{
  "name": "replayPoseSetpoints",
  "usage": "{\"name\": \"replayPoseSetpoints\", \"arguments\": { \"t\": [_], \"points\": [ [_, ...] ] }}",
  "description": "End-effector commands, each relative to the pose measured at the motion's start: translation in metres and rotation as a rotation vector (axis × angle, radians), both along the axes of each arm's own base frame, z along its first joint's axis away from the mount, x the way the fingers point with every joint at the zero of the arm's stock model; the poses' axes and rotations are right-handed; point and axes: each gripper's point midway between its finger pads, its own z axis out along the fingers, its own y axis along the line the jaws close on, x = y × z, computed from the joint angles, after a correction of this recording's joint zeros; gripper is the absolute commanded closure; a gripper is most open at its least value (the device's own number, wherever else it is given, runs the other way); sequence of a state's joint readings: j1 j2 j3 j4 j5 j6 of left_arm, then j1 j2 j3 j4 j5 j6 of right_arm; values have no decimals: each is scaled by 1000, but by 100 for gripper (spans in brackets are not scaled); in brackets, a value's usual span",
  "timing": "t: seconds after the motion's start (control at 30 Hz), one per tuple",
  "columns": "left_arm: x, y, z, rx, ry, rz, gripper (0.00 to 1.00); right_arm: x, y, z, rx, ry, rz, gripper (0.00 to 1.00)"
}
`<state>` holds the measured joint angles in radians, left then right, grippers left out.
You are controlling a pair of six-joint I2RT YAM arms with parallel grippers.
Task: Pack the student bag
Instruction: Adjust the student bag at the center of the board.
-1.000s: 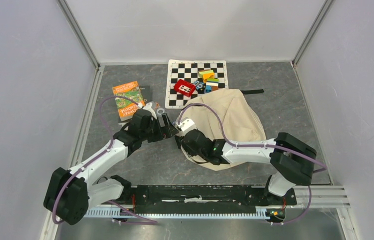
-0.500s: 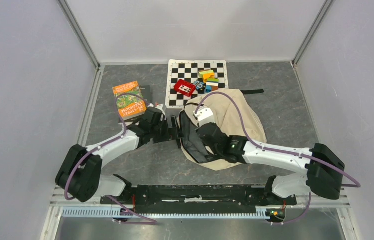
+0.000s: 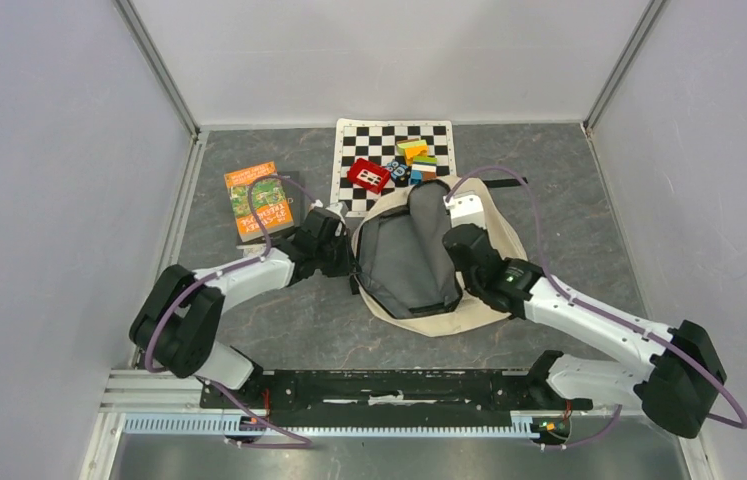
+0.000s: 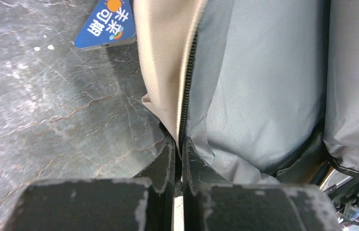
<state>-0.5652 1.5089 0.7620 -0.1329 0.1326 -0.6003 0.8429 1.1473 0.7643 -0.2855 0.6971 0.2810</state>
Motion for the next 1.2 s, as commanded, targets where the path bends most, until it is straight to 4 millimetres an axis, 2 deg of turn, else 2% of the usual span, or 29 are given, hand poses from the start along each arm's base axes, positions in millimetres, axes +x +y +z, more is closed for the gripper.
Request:
{"name": "replayPoseSetpoints", "arguments": {
  "t": [0.0, 0.1, 0.2, 0.33, 0.43, 0.47, 0.5, 0.53, 0.6, 0.67, 0.7, 0.73, 0.87, 1.0, 1.17],
  "points": [
    [11, 15, 48, 13, -179, 42, 98, 9, -39, 19, -73, -50, -94, 100],
    [4, 25, 67, 9, -217, 56, 98, 16, -62, 3, -105, -5, -151, 100],
    [-8, 33, 60, 38, -185, 47, 98, 21, -80, -31, -109, 85, -185, 100],
    [-19, 43, 41, 78, -130, 63, 98, 21, -86, -75, -85, 220, -185, 100],
    [-26, 32, 41, 12, -121, 25, 98, 21, -76, -85, -58, 252, -146, 100],
    [-28, 27, 44, -16, -124, 8, 98, 21, -74, -85, -48, 255, -135, 100],
    [-28, 23, 49, -43, -134, -8, 98, 21, -71, -83, -38, 252, -127, 95],
    [-29, 19, 53, -66, -138, -23, 98, 22, -70, -80, -32, 248, -118, 88],
    [-30, 14, 64, -97, -152, -44, 98, 23, -68, -71, -19, 231, -107, 64],
    [-30, 9, 75, -125, -170, -61, 98, 21, -69, -63, -13, 217, -106, 51],
    [-30, 7, 91, -156, -207, -68, 98, 20, -71, -59, -15, 211, -111, 44],
    [-30, 5, 85, -149, -184, -71, 98, 19, -72, -54, -13, 203, -114, 39],
    [-29, 0, 99, -183, -197, -85, 98, 12, -71, -39, 18, 186, -93, 21],
    [-29, -2, 103, -190, -200, -89, 98, 6, -55, -21, 100, 173, -9, 8],
    [-28, -3, 104, -193, -201, -91, 98, 1, -15, 19, 230, 115, 216, 3]
  ]
}}
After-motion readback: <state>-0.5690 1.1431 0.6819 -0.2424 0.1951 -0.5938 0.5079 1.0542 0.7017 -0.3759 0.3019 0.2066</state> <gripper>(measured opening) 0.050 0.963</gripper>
